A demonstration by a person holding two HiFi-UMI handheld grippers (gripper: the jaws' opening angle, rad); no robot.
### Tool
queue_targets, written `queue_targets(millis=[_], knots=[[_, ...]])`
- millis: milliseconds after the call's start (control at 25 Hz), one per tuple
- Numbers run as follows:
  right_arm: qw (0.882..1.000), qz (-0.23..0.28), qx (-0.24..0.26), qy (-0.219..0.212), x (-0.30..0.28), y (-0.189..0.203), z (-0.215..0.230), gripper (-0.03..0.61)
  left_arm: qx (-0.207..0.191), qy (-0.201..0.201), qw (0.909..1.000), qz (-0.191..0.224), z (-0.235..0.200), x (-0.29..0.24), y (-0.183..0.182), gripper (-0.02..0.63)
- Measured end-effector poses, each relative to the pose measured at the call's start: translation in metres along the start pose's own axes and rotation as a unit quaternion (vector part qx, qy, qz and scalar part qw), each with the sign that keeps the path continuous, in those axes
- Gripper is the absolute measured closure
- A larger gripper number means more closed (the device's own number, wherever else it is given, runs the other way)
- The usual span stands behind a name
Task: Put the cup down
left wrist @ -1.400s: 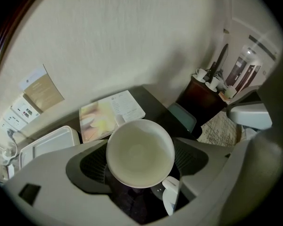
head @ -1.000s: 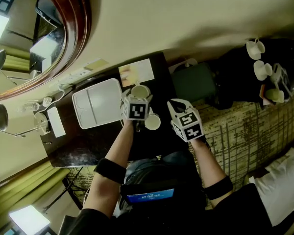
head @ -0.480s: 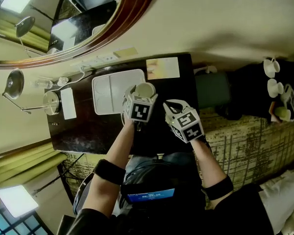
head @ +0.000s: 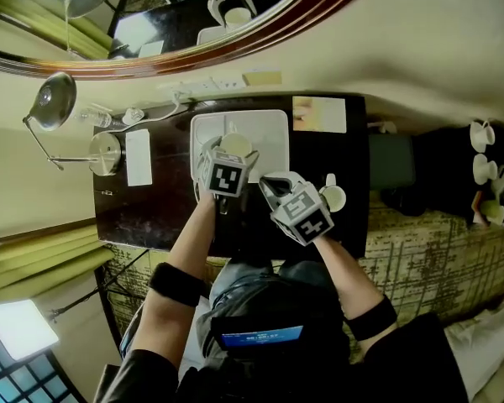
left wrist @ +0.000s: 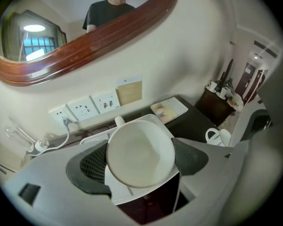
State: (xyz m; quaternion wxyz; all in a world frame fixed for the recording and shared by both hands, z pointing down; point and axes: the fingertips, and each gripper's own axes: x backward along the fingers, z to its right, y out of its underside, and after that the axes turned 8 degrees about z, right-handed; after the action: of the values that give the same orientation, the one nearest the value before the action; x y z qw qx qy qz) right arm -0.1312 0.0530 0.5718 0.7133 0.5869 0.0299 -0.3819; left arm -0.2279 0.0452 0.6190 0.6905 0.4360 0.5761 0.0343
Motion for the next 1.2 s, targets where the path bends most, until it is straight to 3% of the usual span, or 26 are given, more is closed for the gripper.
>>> queue_targets(millis=[200, 520, 840, 1200], knots=[[1.000, -0.011, 0.017, -0.017, -0.045, -0.017, -0.025, 0.577, -0.011, -0.016, 0.9998, -0.001, -0.061, 0.006, 0.006, 0.199], [0.998, -0.040, 0.049, -0.025, -0.100, -0.027, -0.041, 0.577, -0.023, -0.010, 0.9996, -0.008, -0.122, -0.014, 0.023, 0.199], [0.997, -0.050, 0.054, -0.017, -0.124, -0.030, -0.041, 0.577, -0.022, 0.001, 0.9998, -0.001, -0.142, -0.034, 0.025, 0.199], [0.997, -0.054, 0.048, -0.006, -0.121, -0.025, -0.035, 0.577, -0.019, -0.011, 0.9995, -0.021, -0.151, -0.039, 0.036, 0.199]])
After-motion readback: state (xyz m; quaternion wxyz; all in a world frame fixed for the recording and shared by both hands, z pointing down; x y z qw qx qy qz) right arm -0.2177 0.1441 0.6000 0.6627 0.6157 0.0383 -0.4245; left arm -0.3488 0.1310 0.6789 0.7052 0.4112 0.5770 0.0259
